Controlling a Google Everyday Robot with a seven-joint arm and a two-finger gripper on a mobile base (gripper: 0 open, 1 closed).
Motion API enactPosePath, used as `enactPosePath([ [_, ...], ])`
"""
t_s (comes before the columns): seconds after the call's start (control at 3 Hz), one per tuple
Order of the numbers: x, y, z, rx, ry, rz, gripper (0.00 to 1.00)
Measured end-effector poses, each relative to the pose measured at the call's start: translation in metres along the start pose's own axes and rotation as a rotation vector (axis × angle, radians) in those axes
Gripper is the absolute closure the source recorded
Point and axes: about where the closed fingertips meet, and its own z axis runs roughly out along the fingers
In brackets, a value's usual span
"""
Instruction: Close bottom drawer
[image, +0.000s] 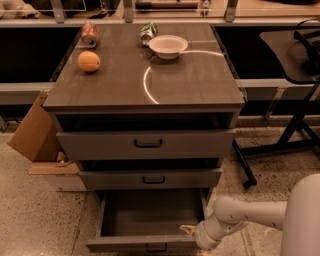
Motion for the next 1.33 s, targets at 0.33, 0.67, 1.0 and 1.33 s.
enactPosePath([
  [0.33,0.039,0.001,0.02,-0.002,-0.007,0.031,0.27],
  [0.67,0.054,0.003,0.029,-0.003,-0.009,0.045,0.5],
  [1.0,0.071,0.006,0.039,0.005,0.008,0.082,0.73],
  [1.33,0.094,0.002,0.052,0.048,0.02,0.133,1.0],
])
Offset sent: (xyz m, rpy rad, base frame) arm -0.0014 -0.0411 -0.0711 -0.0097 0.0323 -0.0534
